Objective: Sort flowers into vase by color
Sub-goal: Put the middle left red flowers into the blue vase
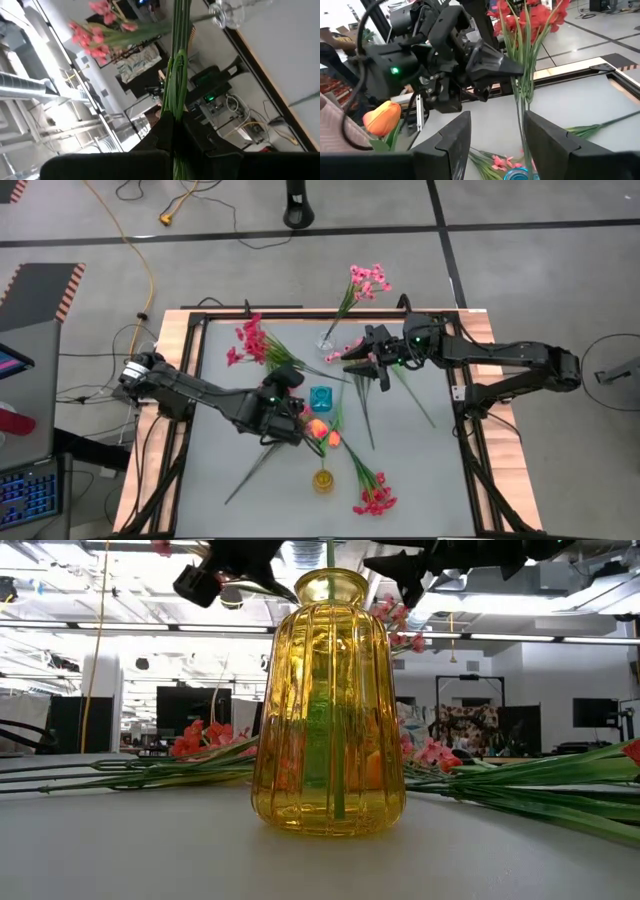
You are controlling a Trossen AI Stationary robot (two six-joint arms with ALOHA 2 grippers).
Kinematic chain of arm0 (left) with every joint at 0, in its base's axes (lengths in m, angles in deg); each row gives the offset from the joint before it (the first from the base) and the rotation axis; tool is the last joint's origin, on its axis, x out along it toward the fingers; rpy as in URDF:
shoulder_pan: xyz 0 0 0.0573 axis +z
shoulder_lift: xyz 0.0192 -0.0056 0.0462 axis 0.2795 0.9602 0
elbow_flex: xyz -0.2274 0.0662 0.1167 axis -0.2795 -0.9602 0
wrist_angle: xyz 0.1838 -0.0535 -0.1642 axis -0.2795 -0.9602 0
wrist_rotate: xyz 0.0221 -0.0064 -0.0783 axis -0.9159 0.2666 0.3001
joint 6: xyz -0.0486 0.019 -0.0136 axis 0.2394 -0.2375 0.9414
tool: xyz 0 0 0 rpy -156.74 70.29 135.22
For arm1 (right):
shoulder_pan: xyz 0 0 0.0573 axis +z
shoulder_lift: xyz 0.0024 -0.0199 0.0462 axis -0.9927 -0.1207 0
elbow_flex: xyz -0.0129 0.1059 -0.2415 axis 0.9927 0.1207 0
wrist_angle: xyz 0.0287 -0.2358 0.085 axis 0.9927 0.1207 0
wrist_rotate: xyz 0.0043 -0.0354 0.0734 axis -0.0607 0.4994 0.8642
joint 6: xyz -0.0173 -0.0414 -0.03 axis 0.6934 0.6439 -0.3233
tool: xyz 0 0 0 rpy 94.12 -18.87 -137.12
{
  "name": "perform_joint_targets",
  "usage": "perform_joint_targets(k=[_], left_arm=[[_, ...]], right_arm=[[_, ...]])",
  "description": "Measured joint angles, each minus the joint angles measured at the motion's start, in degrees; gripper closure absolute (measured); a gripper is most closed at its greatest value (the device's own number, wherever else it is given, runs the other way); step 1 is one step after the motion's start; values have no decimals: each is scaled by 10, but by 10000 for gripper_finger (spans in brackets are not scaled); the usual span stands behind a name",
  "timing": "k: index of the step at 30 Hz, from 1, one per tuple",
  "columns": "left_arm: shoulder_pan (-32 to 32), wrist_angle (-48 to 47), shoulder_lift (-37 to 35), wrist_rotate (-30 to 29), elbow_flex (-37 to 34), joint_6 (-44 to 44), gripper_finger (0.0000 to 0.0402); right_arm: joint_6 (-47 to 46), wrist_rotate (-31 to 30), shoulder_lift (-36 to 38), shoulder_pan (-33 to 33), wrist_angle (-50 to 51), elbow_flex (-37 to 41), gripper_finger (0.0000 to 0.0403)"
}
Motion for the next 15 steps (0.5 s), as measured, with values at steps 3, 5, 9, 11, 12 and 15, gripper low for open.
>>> perform_joint_targets(k=[3, 5, 9, 11, 12, 15], left_arm=[[4, 62, 0, 1, 0, -72, 399], [8, 97, -2, 18, 0, -109, 399], [14, 141, -6, 52, 0, -144, 399], [17, 161, -10, 52, 0, -162, 399], [18, 162, -14, 52, 0, -168, 399], [18, 166, -27, 66, 0, -169, 399]], right_arm=[[0, 1, 0, 0, 2, 0, 195], [0, 1, 0, 0, 7, 0, 195], [1, 1, 0, 0, 24, 0, 195], [1, 1, 0, 0, 26, 0, 195], [1, 1, 0, 0, 27, 0, 195], [1, 1, 0, 0, 28, 0, 195]])
